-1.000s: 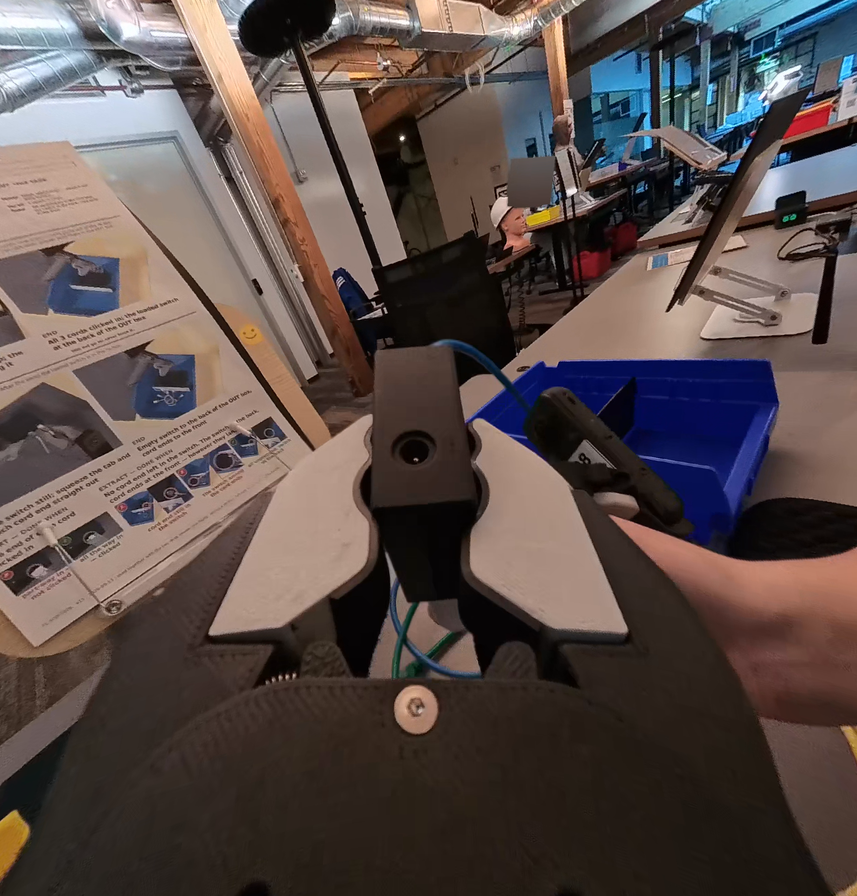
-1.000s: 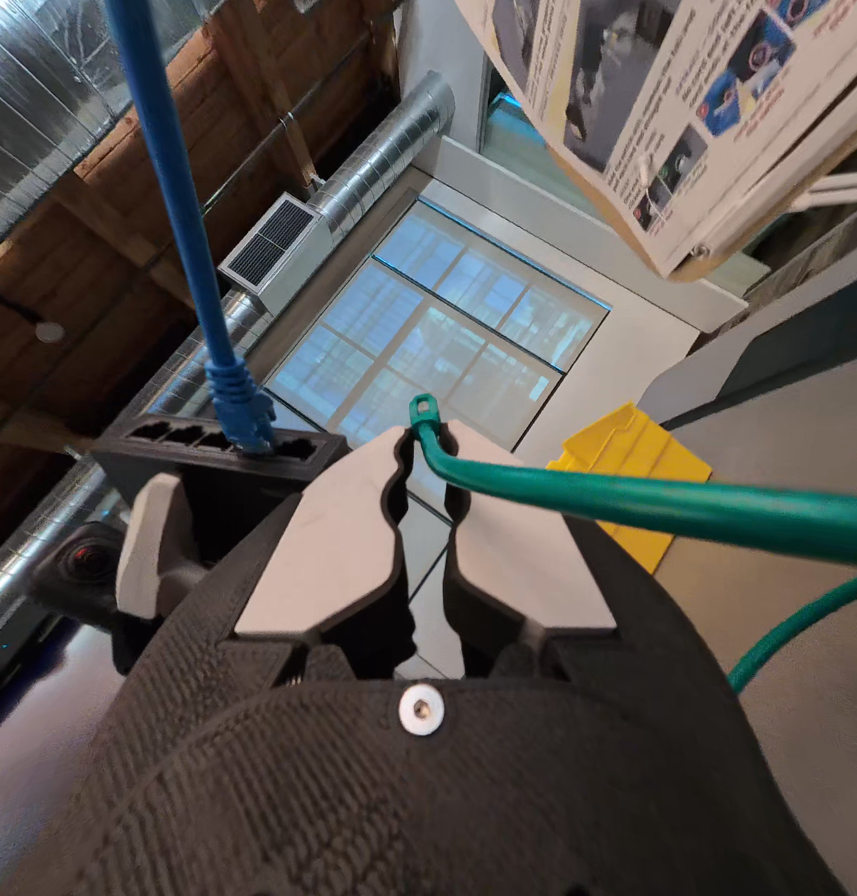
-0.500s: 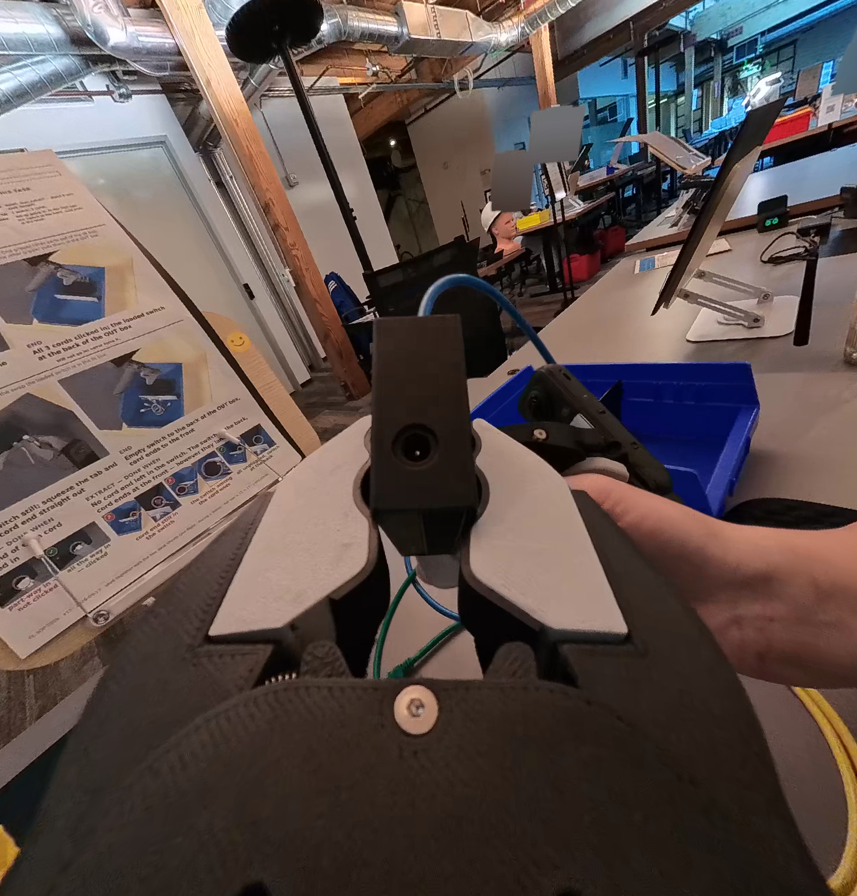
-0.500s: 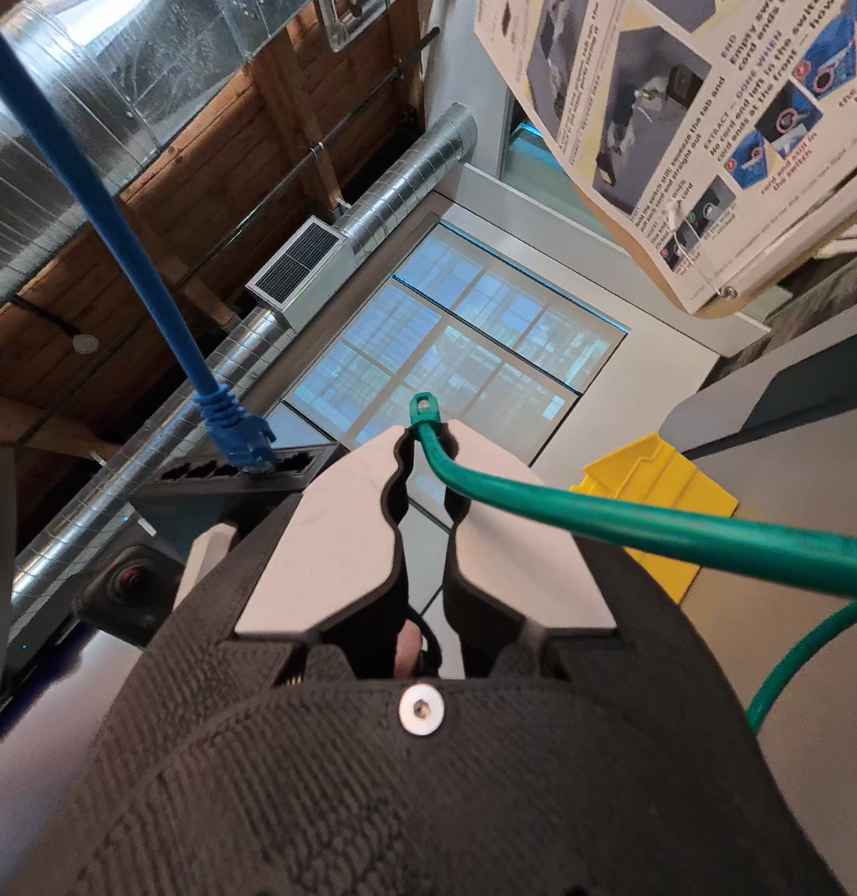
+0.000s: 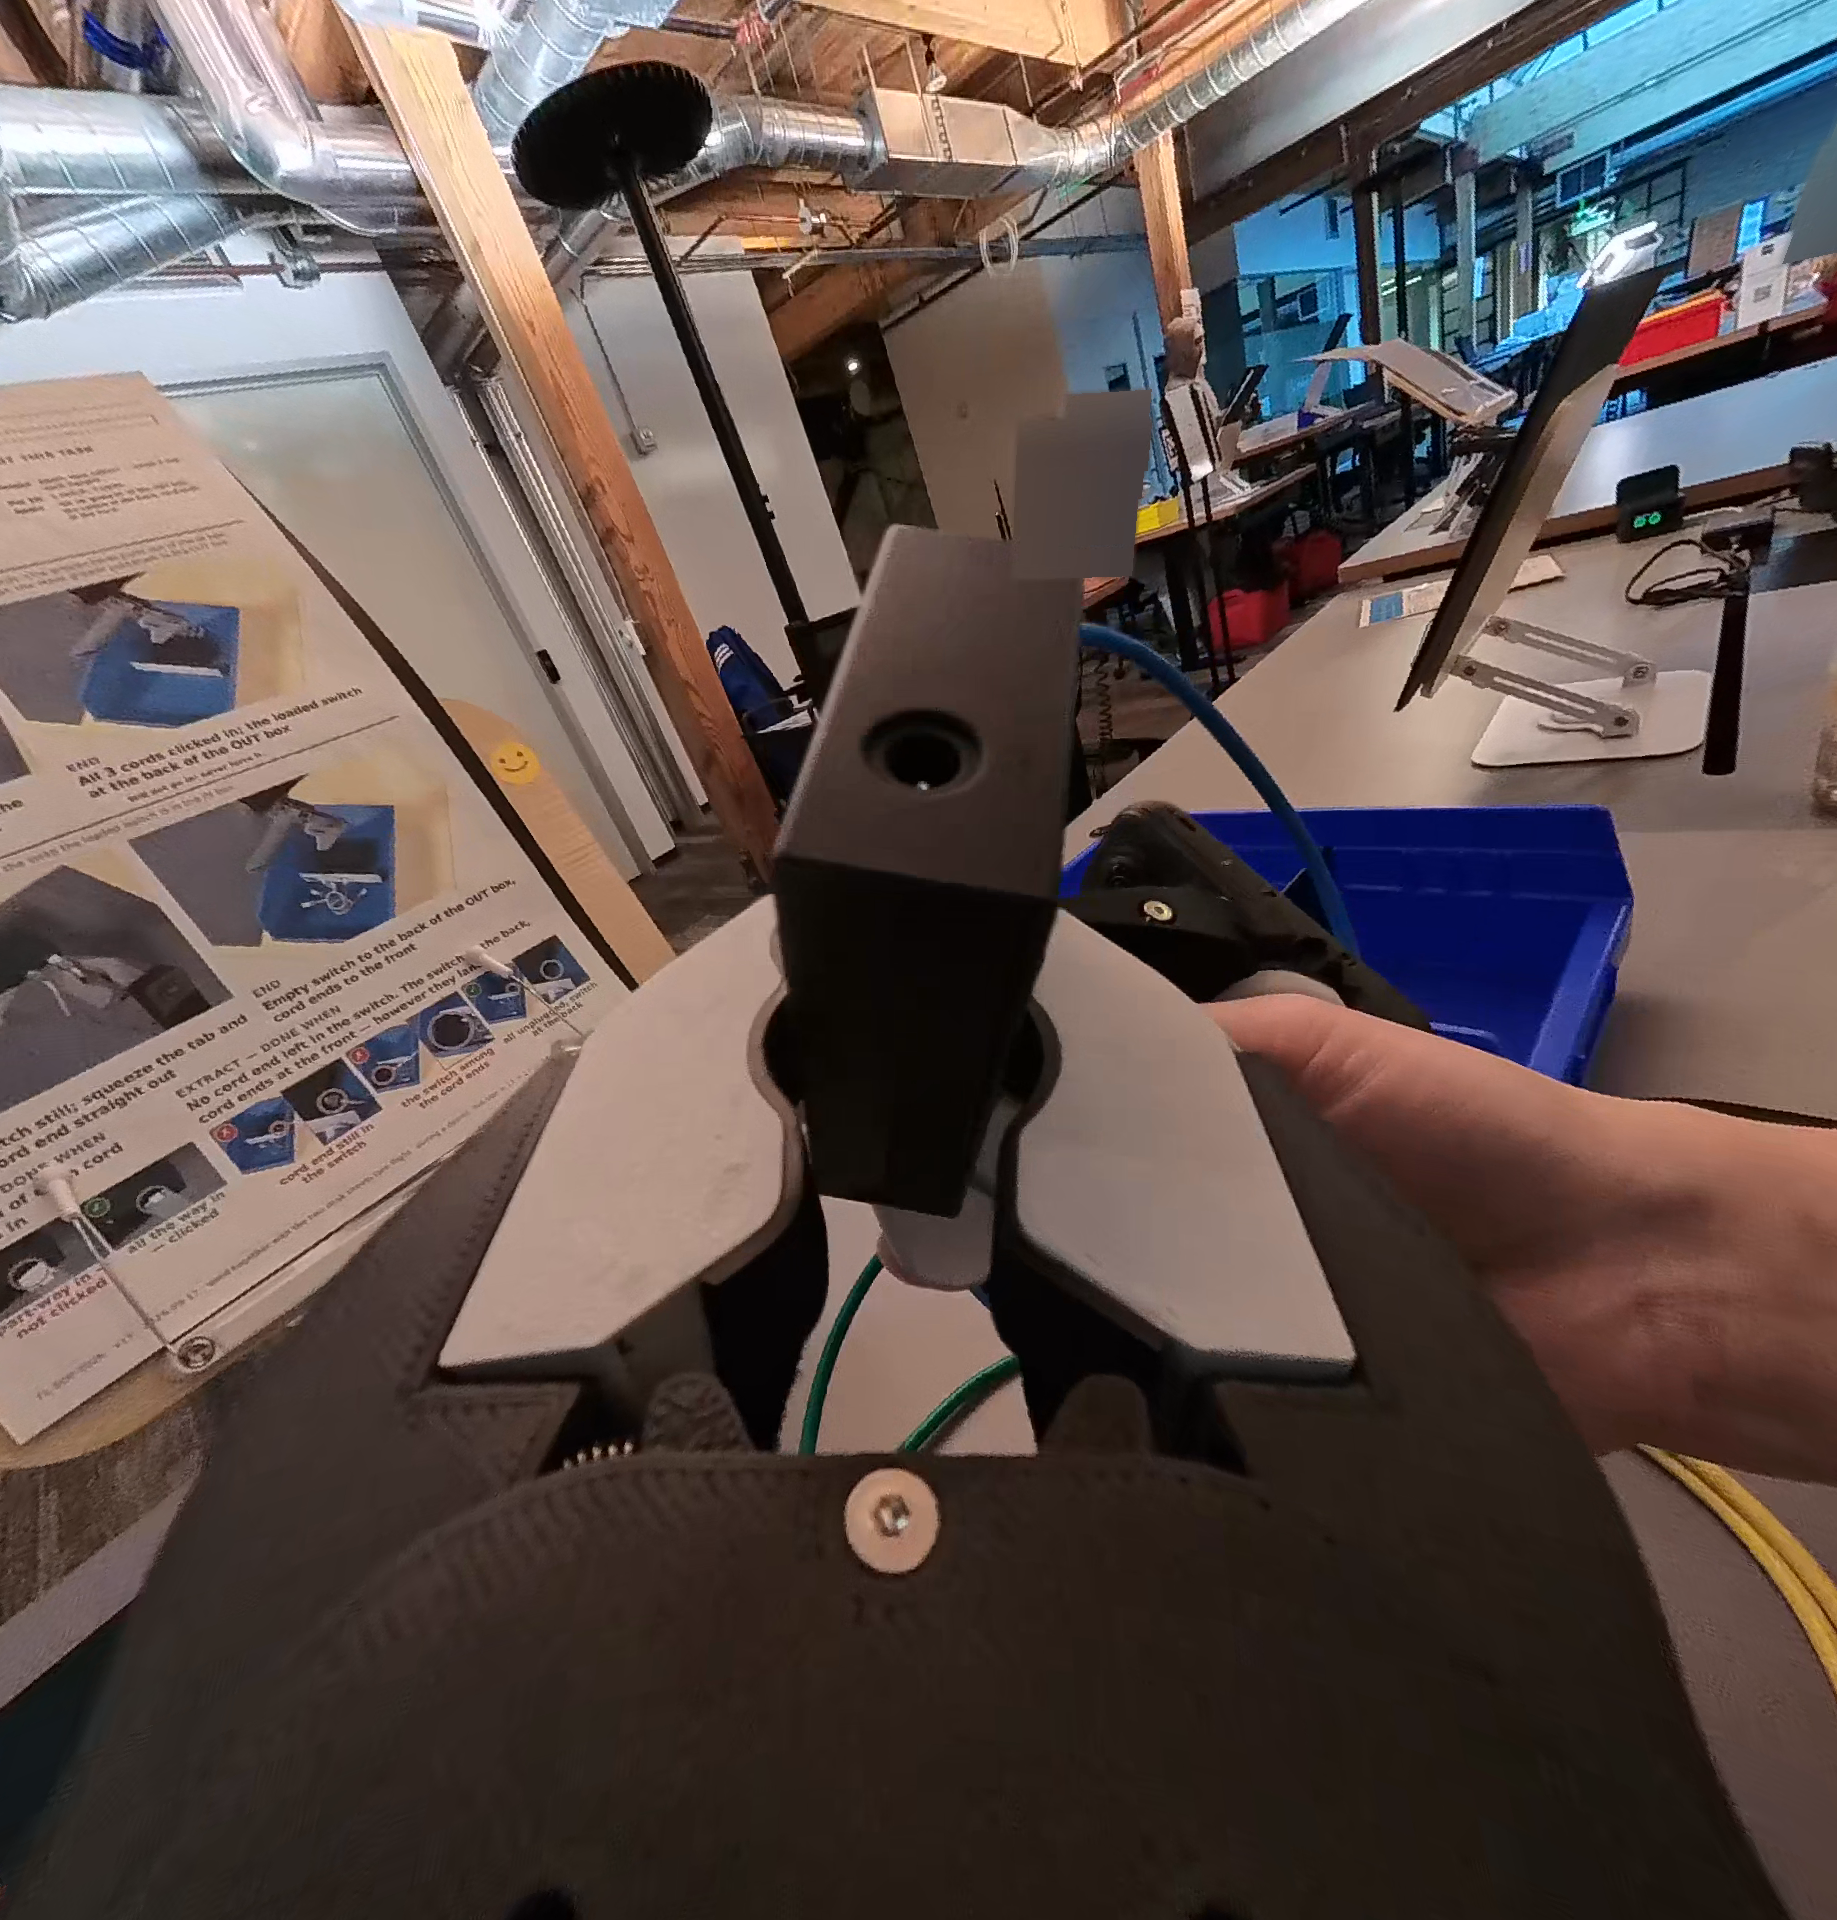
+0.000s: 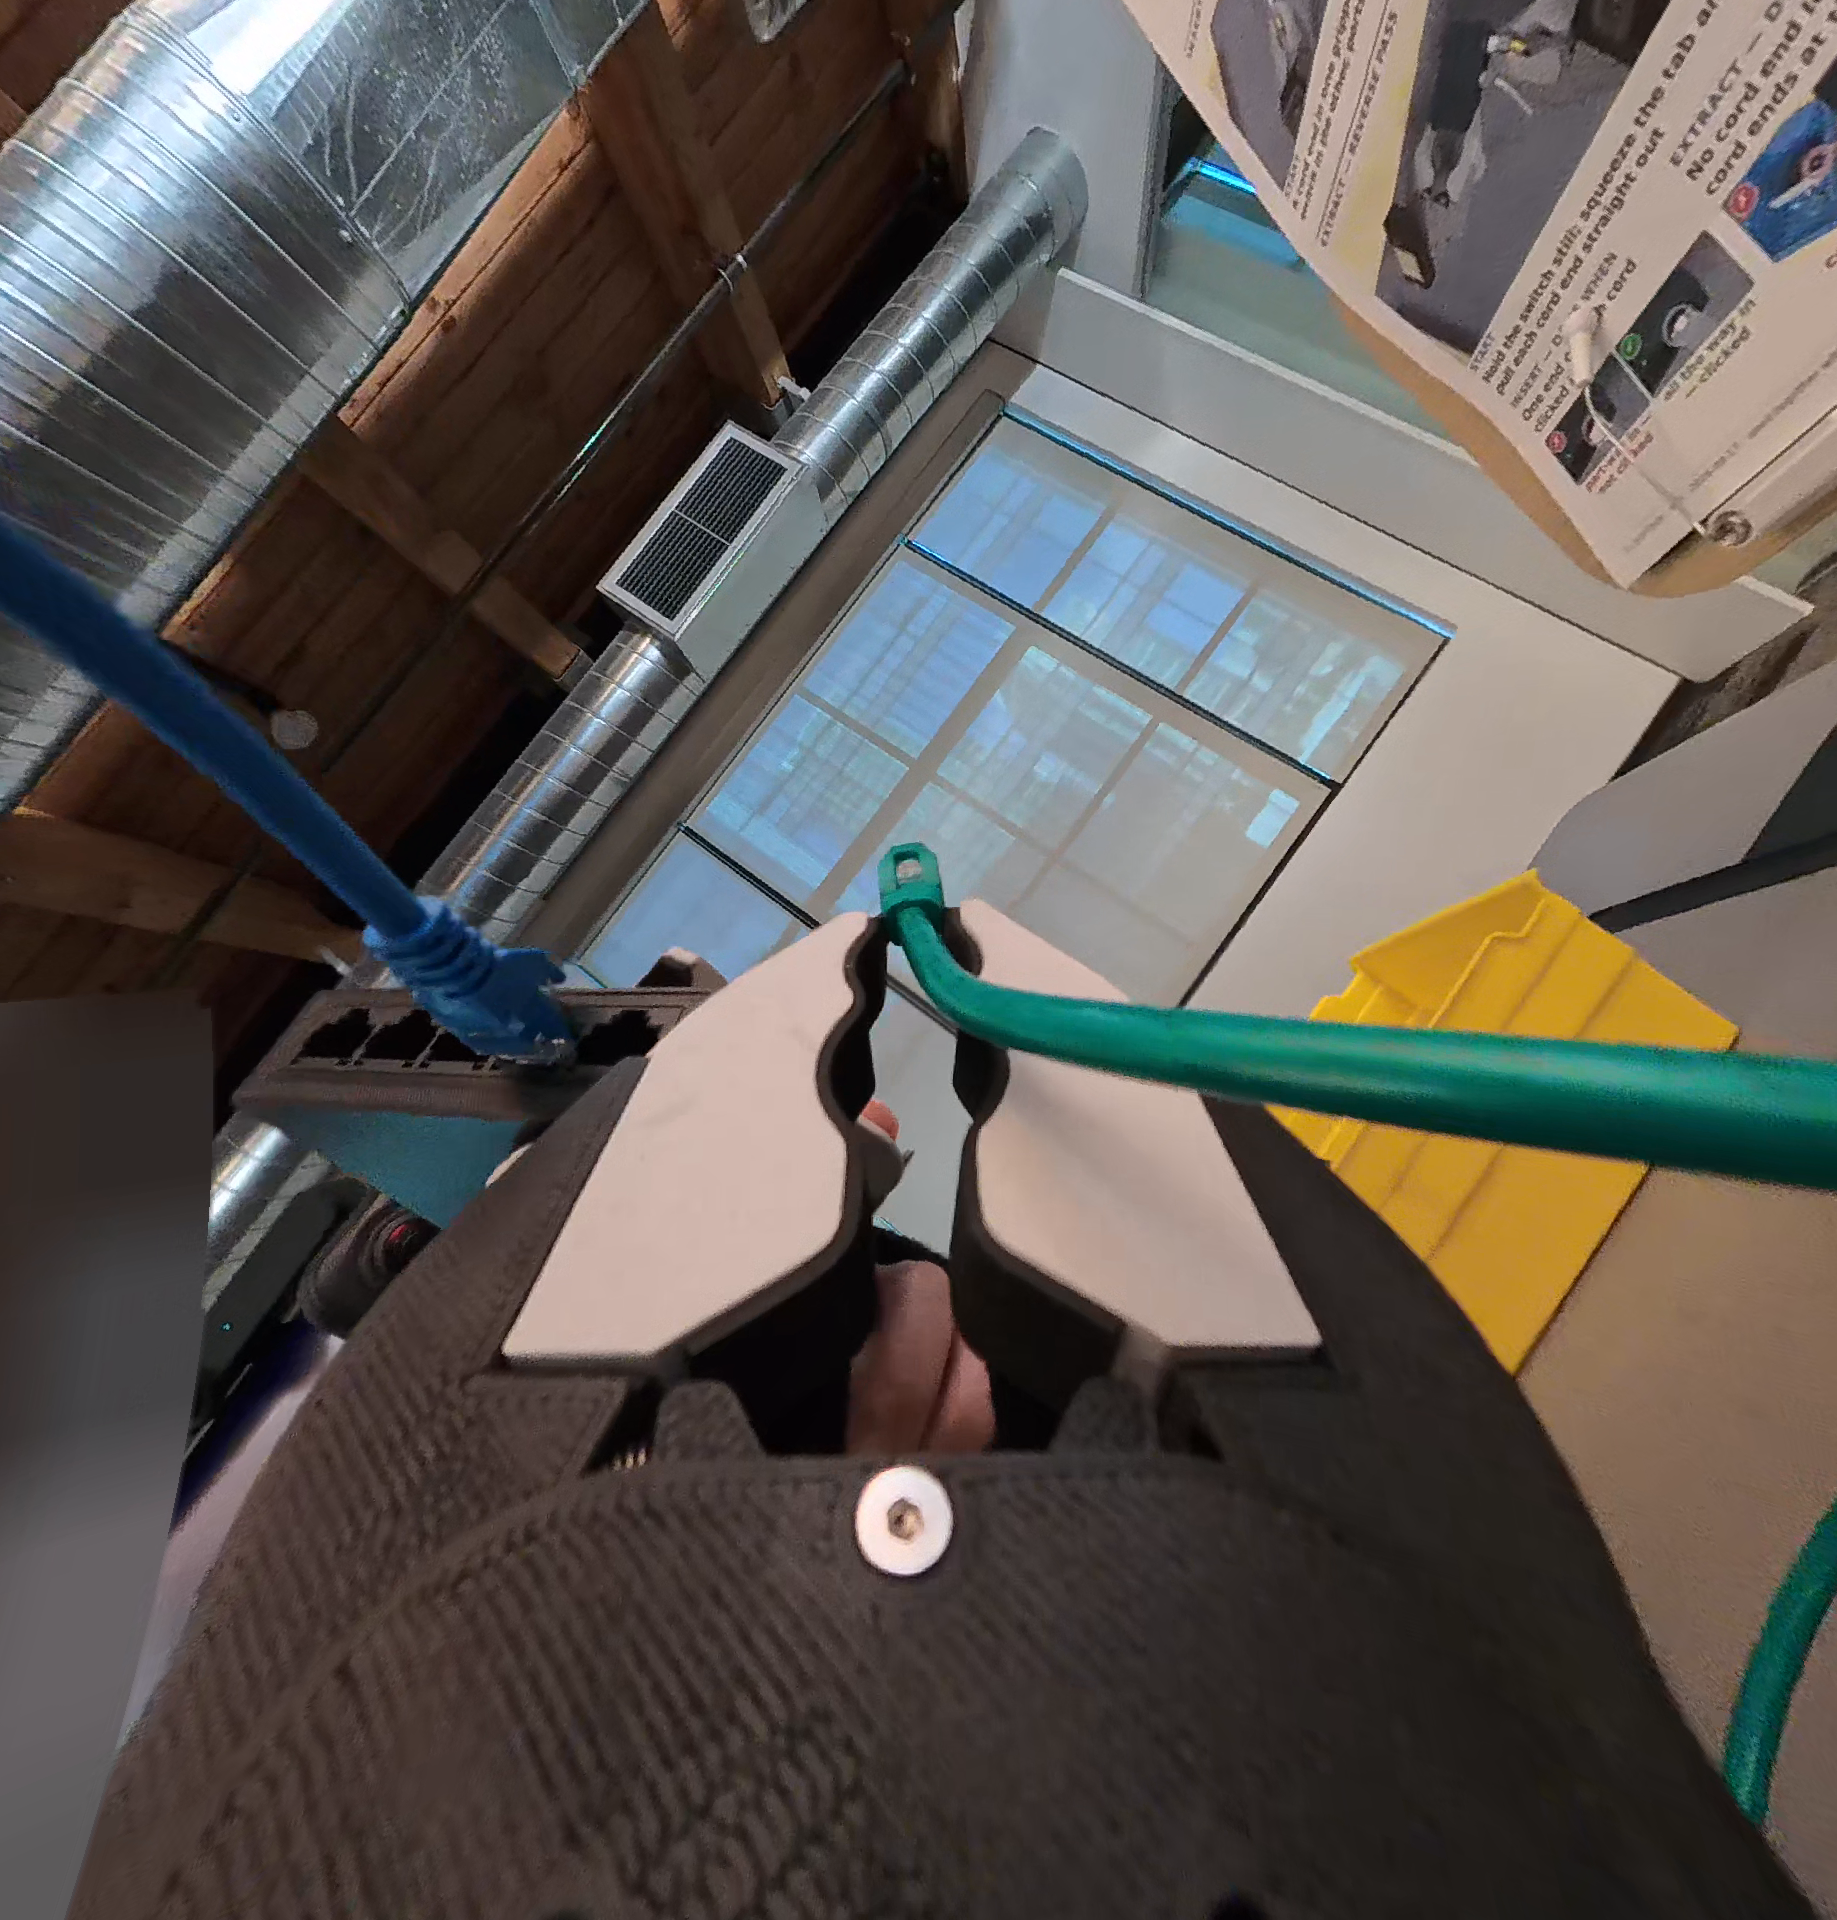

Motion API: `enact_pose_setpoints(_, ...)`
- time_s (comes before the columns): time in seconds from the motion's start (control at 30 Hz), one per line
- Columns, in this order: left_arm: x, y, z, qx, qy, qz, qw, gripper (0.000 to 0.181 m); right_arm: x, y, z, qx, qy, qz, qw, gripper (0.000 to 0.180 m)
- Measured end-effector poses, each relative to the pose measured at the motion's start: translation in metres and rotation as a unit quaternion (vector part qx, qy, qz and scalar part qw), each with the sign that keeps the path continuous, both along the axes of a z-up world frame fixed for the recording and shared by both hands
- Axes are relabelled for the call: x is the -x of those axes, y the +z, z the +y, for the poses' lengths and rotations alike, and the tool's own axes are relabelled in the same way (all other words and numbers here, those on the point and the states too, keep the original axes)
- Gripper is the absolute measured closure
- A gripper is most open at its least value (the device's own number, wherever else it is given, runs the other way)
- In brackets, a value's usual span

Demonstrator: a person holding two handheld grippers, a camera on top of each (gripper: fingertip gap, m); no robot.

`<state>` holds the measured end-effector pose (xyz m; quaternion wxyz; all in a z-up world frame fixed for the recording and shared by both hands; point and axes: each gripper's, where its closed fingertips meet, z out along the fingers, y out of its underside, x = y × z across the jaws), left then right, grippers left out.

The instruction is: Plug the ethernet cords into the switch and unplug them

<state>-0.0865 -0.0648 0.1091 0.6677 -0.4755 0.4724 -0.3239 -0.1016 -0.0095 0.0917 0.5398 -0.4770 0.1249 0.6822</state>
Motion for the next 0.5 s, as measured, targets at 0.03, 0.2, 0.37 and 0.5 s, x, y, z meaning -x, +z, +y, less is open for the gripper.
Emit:
enact_pose_setpoints(0.03, 0.000, -0.001, 0.001, -0.002, 0.004, 0.004, 1.000, 0.145, 0.001, -0.001, 0.000, 0.005, 0.004, 0.004, 1.000, 0.169)
enact_pose_setpoints(0.2, -0.002, -0.008, 0.005, -0.002, 0.015, 0.032, 0.999, 0.147, 0.001, -0.010, 0.005, 0.024, 0.007, 0.010, 1.000, 0.168)
enact_pose_setpoints(0.37, 0.003, -0.004, 0.011, 0.013, 0.013, 0.010, 1.000, 0.150, 0.012, -0.013, 0.005, 0.008, 0.007, -0.036, 0.999, 0.169)
enact_pose_setpoints(0.5, 0.007, -0.003, 0.017, 0.058, -0.019, 0.004, 0.998, 0.151, 0.006, -0.012, 0.012, -0.053, -0.026, -0.094, 0.994, 0.169)
